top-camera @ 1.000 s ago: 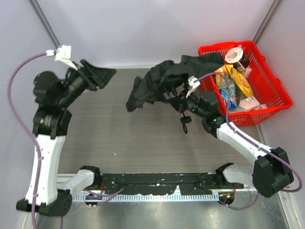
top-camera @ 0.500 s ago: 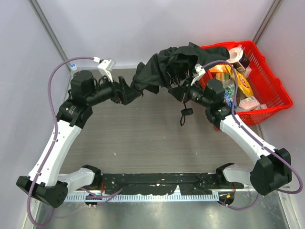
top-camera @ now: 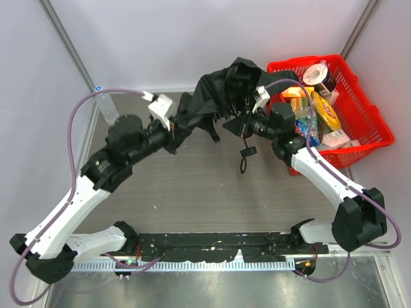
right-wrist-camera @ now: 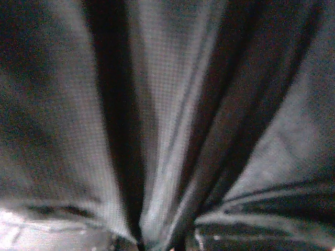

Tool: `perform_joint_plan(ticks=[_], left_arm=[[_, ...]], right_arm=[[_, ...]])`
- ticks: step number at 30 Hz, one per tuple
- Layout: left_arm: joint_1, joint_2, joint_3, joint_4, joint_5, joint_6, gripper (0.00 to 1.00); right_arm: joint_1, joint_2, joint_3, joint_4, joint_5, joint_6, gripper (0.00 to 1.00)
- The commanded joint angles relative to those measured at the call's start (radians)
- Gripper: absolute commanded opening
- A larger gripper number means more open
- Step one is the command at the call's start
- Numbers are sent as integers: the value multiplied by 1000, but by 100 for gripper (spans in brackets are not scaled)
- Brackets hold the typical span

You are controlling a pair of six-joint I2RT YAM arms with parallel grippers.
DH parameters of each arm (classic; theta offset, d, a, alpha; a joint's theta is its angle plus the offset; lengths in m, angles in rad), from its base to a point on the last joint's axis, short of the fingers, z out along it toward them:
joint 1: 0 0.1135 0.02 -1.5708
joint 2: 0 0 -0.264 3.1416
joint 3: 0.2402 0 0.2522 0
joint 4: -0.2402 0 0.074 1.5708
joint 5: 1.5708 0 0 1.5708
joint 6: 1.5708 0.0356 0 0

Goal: Put away the umbrella

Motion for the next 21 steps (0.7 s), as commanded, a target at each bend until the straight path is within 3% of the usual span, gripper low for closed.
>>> perform_joint_plan(ticks=[1, 2, 4, 6, 8, 9, 11, 13, 15, 18, 21], left_arm=[[-256, -145, -115, 176, -704, 207, 0], [-326, -183, -184, 313, -896, 272, 0], [-399, -233, -279, 519, -1148, 390, 0], [-402, -245, -295, 522, -1209, 400, 0], [-403, -233, -283, 449, -1119, 338, 3], [-402, -215, -239, 336, -1070, 270, 12], [-390, -158, -168, 167, -880, 97, 47], [-342, -97, -97, 27, -662, -19, 65], [-275, -75, -56, -50, -469, -100, 70], [-146, -122, -43, -34, -210, -175, 78], [-56, -194, -21, -12, -140, -210, 87]], right_arm=[[-1, 20, 104, 111, -7, 143, 1], [-5, 24, 107, 127, -11, 183, 1], [-4, 26, 105, 143, -13, 223, 1], [-5, 26, 91, 208, -51, 251, 1], [-5, 29, 78, 259, -71, 246, 1], [-5, 32, 73, 294, -95, 219, 1], [-8, 35, 56, 359, -134, 141, 1], [-12, 38, 56, 348, -146, 11, 1], [-15, 38, 51, 336, -152, -112, 1], [-24, 41, 29, 356, -156, -235, 1], [-39, 44, 10, 390, -208, -362, 1]])
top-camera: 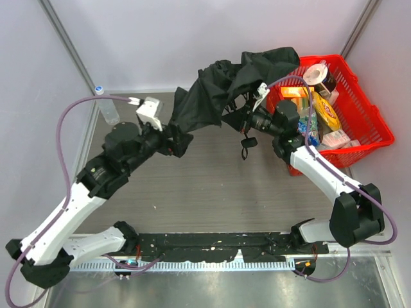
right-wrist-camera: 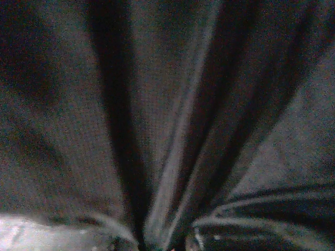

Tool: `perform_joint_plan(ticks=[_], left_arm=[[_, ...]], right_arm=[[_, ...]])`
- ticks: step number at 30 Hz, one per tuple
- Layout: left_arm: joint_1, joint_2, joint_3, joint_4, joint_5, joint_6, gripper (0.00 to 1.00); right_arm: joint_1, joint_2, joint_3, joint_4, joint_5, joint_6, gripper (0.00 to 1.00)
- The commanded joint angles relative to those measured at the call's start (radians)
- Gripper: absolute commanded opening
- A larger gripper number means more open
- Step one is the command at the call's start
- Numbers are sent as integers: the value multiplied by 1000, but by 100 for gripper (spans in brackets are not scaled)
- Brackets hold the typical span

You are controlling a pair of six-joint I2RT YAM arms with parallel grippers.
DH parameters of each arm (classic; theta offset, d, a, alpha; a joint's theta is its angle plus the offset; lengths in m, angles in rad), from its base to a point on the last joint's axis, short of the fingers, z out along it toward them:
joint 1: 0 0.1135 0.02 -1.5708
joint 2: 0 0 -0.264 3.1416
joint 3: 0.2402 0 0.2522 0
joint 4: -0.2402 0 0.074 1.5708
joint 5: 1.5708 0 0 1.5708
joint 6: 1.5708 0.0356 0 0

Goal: Put away the umbrella

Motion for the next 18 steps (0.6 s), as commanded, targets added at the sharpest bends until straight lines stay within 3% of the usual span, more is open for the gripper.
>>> perform_joint_plan(ticks=[1, 2, 4, 8, 13, 18], left_arm=[[118, -123, 86, -24, 253, -140, 92], [132, -125, 112, -41, 243, -143, 99], [151, -99, 181, -69, 221, -184, 100], [209, 2, 257, -69, 378, -273, 100], [318, -22, 113, 243, 583, -375, 100], [325, 32, 62, 379, 667, -395, 100]], right_arm=[[-17, -6, -6, 131, -91, -293, 1], [-17, -13, -15, 133, -115, -353, 1], [-20, -30, -44, 201, -168, -363, 1], [-20, -26, -53, 275, -258, -300, 1], [-19, -16, -87, 451, -310, -102, 1], [-8, -26, -108, 521, -343, -16, 1]])
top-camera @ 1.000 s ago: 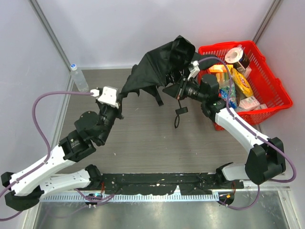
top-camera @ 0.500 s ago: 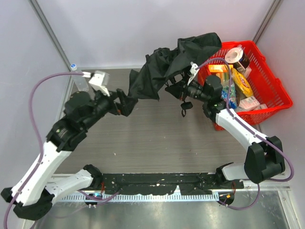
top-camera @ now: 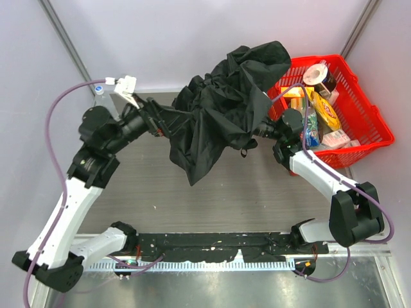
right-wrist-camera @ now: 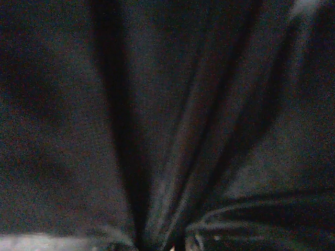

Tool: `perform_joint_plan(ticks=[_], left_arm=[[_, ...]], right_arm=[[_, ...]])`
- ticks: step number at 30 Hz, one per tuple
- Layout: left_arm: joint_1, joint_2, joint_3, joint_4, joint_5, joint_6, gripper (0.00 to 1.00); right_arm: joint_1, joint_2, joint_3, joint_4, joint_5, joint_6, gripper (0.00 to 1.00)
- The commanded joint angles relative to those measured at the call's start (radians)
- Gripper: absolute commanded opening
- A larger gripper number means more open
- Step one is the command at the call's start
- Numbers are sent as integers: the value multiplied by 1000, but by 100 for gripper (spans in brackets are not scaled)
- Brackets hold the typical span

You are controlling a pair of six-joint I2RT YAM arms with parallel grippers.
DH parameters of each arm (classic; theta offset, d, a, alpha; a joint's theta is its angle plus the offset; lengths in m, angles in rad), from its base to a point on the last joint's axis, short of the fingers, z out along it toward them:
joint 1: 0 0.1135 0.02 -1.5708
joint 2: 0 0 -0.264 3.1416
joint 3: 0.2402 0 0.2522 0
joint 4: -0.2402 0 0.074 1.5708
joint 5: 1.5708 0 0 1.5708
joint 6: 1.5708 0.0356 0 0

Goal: Put away the umbrella

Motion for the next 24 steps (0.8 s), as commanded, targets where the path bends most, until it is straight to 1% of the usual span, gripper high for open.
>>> perform_joint_plan(ticks=[1, 3, 6, 8, 13, 14, 17, 24], left_arm=[[10, 58, -37, 213, 137, -71, 100], [11, 76, -38, 257, 140, -109, 100], [11, 112, -12, 264, 107, -157, 100], [11, 132, 8, 248, 86, -166, 100], [11, 179, -2, 265, 42, -212, 100], [10, 185, -9, 306, 51, -221, 100], [10, 233, -6, 357, 85, -250, 100], [11, 334, 47, 327, 151, -255, 100]], right_arm=[[14, -38, 1, 187, -50, 85, 1], [18, -55, -7, 140, -44, 42, 1], [30, -65, 7, -10, -32, -62, 1], [38, -76, 12, -56, -19, -105, 1], [52, -82, 27, -110, 7, -142, 1], [61, -84, 33, -139, 11, -167, 1], [76, -87, 47, -193, 36, -214, 1], [112, -116, 61, -284, 71, -291, 1]])
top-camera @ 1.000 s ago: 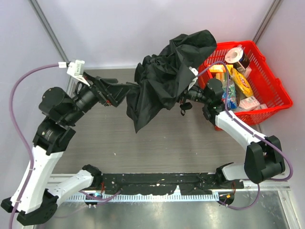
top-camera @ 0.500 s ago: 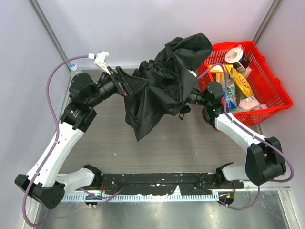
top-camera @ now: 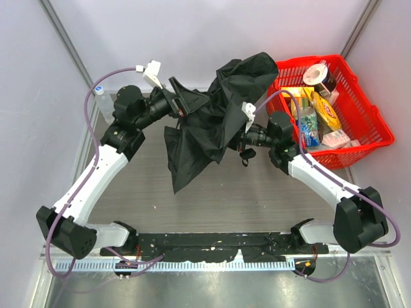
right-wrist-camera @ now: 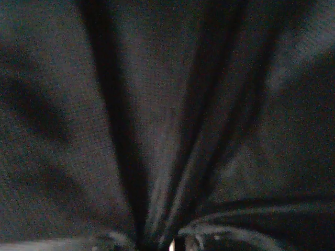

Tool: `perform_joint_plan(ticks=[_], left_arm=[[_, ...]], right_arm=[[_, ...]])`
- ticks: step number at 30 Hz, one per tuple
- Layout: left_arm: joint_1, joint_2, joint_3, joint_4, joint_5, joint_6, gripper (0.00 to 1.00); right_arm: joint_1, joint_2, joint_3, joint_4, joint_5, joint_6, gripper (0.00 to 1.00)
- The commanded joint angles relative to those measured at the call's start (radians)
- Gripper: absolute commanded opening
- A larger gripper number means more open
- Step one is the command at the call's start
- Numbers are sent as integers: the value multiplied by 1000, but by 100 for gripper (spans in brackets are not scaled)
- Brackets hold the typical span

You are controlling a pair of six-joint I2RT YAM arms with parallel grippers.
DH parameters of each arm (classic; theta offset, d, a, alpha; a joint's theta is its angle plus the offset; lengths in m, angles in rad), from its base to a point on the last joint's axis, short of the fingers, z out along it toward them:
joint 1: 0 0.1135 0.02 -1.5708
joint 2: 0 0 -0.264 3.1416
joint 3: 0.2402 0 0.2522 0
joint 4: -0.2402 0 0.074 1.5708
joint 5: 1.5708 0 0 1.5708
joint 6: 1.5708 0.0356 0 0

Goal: Put away the umbrella

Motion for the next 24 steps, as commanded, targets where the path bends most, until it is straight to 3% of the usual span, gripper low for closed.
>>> perform_joint_plan(ticks=[1, 8, 13, 15, 18, 24], left_arm=[[3, 32, 44, 57, 65, -24, 97], [4, 70, 34, 147, 163, -99, 52], [9, 75, 17, 224, 192, -113, 4], [30, 61, 0, 253, 171, -104, 0], [95, 29, -41, 317, 107, -98, 0], [201, -23, -78, 317, -69, 24, 0]], right_arm=[[22, -76, 70, 11, 20, -84, 1], [55, -98, 100, -98, 91, -162, 1], [85, -89, 137, -177, 218, -172, 1], [86, -107, 111, -170, 318, -115, 28], [92, -142, 70, -196, 479, 0, 82], [94, -271, -16, -345, 700, 202, 83]])
